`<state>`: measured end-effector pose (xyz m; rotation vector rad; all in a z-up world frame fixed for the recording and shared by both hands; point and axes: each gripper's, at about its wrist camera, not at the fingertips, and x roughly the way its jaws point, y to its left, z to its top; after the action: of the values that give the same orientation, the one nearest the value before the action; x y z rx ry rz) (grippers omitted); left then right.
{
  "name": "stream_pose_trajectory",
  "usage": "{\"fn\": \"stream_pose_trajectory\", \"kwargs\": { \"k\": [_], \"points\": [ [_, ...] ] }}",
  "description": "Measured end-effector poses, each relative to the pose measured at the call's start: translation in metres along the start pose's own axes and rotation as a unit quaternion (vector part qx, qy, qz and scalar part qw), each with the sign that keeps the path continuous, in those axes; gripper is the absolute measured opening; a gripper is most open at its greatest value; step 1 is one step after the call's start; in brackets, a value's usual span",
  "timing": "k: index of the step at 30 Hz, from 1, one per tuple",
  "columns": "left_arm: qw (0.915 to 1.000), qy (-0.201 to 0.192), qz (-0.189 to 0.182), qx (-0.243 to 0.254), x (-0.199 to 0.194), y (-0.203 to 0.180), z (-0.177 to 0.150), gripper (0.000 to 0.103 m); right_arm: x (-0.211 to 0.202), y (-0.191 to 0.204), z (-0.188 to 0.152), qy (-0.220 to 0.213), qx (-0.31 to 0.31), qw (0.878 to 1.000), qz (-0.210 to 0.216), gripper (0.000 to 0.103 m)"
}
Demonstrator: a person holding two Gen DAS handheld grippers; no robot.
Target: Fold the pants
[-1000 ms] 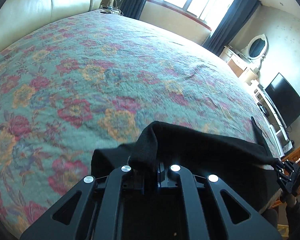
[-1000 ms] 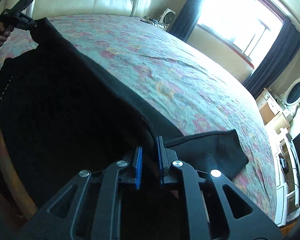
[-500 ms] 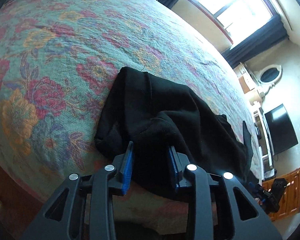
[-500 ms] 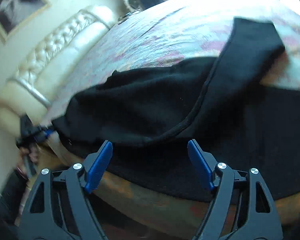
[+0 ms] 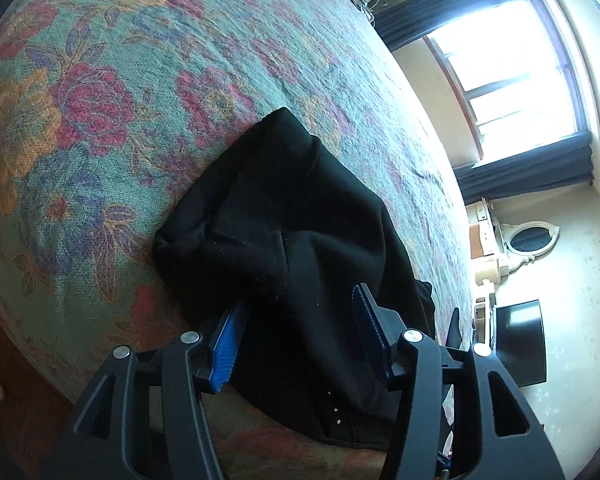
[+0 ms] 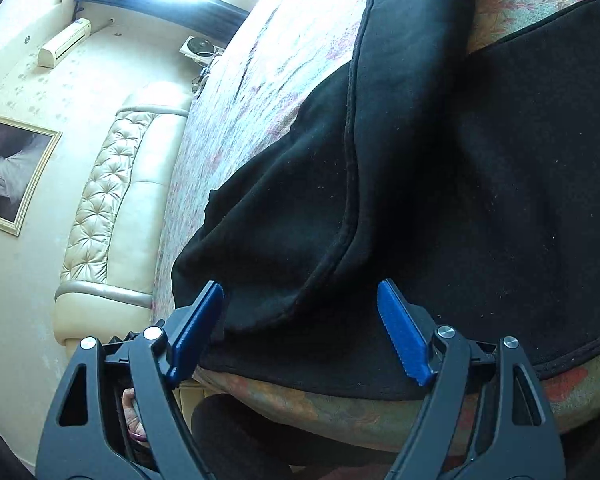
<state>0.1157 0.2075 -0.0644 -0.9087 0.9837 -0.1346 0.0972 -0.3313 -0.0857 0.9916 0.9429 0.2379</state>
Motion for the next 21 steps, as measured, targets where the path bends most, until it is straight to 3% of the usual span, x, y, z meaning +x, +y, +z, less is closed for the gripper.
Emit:
{"fn": "stream_pose_trajectory", "kwargs": {
  "k": [2, 7, 13, 15, 16, 19, 21],
  "points": [
    [0.9996, 0.009, 0.022, 0.013, 0.007, -0.002, 0.000, 0.016, -0.009, -0.005, -0.003, -0.004, 0.007, 1.000, -0.001, 0.081],
    [0.9993, 0.016, 0.034, 0.001, 0.015, 0.002, -0.003, 0.009, -0.010, -0.001, -0.006, -0.018, 0.017, 1.000, -0.019, 0.084],
    [0.9991, 0.011, 0.039, 0.012, 0.017, 0.001, -0.004, 0.008, -0.003, 0.001, -0.009, -0.043, 0.021, 0.997, -0.058, 0.083],
    [0.9987, 0.009, 0.044, 0.023, 0.018, -0.001, -0.004, 0.008, 0.003, 0.005, -0.004, -0.050, 0.003, 0.995, -0.085, 0.076],
    [0.9985, 0.007, 0.047, 0.029, 0.017, -0.002, -0.004, 0.008, 0.008, 0.006, -0.003, -0.052, -0.005, 0.994, -0.100, 0.068],
    [0.9984, 0.004, 0.046, 0.033, 0.019, -0.006, -0.004, 0.008, 0.018, 0.006, 0.001, -0.053, -0.024, 0.989, -0.136, 0.027],
    [0.9992, 0.000, 0.032, 0.023, 0.016, -0.004, -0.003, 0.006, 0.014, -0.002, 0.002, -0.053, -0.013, 0.991, -0.124, 0.020]
  ]
}}
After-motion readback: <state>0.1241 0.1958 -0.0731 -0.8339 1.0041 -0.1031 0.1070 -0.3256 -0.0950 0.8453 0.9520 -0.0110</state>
